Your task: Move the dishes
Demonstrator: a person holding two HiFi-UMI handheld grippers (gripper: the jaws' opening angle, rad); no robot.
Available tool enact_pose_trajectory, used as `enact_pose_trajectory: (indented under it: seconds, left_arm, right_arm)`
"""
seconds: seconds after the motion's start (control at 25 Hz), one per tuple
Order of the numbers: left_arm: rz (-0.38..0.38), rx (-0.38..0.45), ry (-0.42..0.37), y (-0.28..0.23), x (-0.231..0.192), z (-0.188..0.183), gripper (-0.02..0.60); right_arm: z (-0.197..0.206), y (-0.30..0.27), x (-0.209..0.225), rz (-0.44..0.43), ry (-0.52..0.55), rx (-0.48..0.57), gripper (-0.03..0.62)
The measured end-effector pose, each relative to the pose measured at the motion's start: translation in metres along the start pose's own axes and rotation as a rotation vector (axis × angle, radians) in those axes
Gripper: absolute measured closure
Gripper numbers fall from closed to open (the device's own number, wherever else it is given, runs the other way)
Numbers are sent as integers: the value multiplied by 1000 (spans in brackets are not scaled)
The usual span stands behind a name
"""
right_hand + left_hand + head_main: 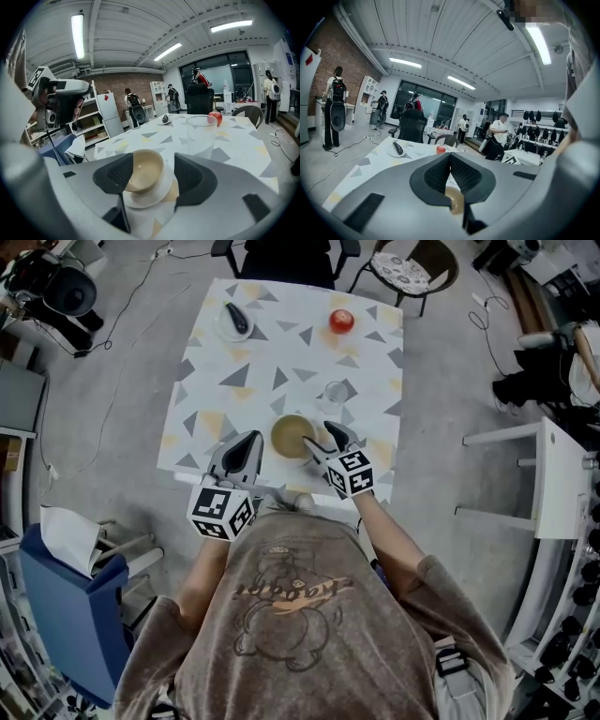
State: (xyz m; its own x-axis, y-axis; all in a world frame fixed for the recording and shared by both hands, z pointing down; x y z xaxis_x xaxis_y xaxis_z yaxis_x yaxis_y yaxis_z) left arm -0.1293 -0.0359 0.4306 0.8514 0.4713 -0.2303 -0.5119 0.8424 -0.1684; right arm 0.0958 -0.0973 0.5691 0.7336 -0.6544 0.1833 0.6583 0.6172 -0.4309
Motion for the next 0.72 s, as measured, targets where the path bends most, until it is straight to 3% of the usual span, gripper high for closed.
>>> enact_pose_trajectory:
  seconds: [0.32, 0.72]
  left_arm:
    - [-24, -5, 0, 3, -9, -3, 563]
    - [-54, -15, 8, 8, -20, -3, 563]
  right_arm:
    - [11, -29, 7, 1, -13, -126, 382]
    - [14, -46, 16, 40, -19, -213, 457]
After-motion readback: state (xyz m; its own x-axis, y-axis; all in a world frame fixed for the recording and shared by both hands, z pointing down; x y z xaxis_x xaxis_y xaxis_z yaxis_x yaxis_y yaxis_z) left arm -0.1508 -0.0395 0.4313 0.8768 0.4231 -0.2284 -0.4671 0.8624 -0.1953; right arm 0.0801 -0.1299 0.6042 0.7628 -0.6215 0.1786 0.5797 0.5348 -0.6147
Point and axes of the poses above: the fingertips, and each gripper's own axes: y backward along the fingers, x to its right, z out of its underside, the point moved 9 cm from there along y, backward along the fingers, and after that the axes turned 3 degrees about x, right-handed, at the moved point
